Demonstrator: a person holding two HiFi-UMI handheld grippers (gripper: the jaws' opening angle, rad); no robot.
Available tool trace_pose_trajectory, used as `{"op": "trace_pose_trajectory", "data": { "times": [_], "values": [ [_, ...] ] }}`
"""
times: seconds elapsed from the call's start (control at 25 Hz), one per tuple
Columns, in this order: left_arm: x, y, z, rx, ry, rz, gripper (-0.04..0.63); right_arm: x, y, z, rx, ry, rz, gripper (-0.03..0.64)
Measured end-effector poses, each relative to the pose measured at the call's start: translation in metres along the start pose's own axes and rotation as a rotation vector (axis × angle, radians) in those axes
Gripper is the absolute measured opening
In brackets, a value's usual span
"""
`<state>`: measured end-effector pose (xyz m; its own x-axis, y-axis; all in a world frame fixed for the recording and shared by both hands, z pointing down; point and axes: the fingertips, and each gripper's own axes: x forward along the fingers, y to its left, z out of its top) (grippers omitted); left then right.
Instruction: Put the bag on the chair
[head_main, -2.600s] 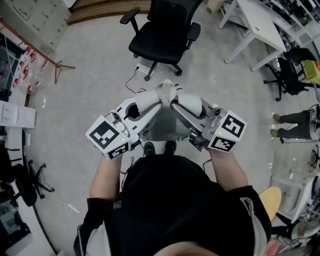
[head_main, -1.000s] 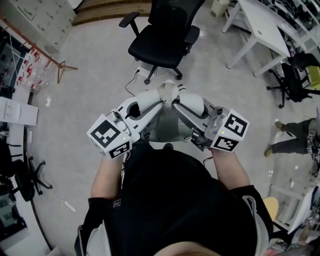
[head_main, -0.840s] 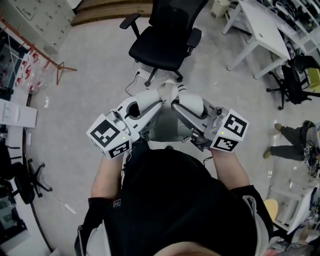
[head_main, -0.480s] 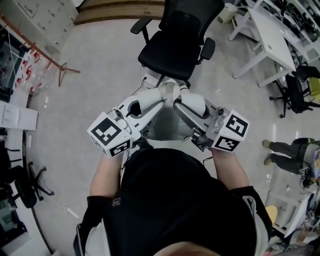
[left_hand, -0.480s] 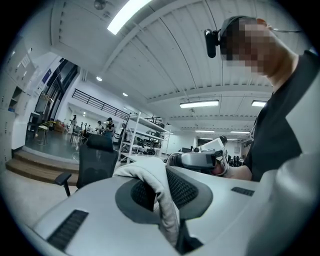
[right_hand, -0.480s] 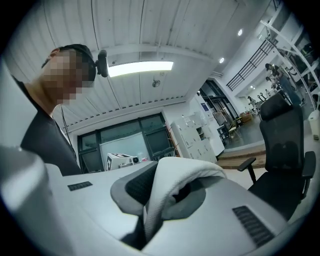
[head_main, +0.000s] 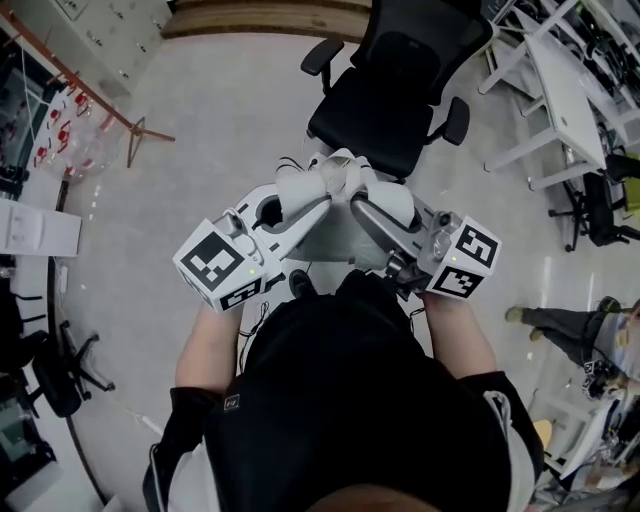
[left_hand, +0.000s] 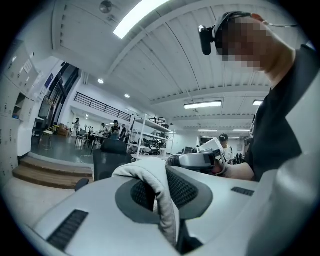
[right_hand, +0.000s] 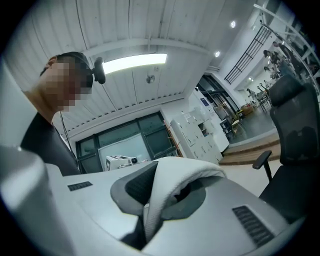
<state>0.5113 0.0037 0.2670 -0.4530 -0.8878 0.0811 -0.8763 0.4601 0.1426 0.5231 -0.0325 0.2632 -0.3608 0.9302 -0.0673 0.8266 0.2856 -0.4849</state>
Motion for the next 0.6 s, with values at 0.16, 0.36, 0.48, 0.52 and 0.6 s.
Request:
{"op": "trace_pose_trajectory", "data": {
  "times": [0.16,0.36,0.48,0.52,0.6],
  "values": [
    [-0.015,0.038,-0.005,-0.026,0.003,0.035,0.051,0.035,-0.016,-0.007,0.041,0.029,0.016,0.041],
    [-0.023,0.079,-0.010,-0.069,-0.012,0.086,0.051,0.066,-0.034,-0.012,0.061,0.066,0.055,0.041],
    [-0.024,0.100,-0.016,-0.093,-0.010,0.107,0.049,0.080,-0.050,-0.012,0.068,0.078,0.070,0.041],
    [-0.023,0.108,-0.017,-0.100,-0.008,0.113,0.049,0.086,-0.057,-0.011,0.069,0.080,0.074,0.041],
    [-0.019,0.127,-0.019,-0.112,-0.001,0.121,0.049,0.097,-0.074,-0.008,0.066,0.081,0.081,0.041]
  ]
}}
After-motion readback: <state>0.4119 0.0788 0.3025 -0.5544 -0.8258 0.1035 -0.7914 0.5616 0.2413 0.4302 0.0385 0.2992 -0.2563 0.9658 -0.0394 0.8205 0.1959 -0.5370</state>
